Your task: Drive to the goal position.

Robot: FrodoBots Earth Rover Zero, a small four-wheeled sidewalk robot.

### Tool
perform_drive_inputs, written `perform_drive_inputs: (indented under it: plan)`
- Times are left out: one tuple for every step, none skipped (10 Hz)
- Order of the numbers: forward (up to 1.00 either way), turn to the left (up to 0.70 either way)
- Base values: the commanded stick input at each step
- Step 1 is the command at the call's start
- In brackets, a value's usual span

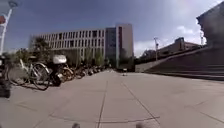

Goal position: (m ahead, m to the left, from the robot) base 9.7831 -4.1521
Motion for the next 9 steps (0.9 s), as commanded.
perform_drive_inputs:
  plan:
    - [0.7, 0.0]
    - [0.7, 0.0]
    - [0.7, 0.0]
    - [0.7, 0.0]
    - [0.7, 0.0]
    - [0.7, 0.0]
    - [0.7, 0.0]
    - [0.7, 0.0]
    - [0.7, 0.0]
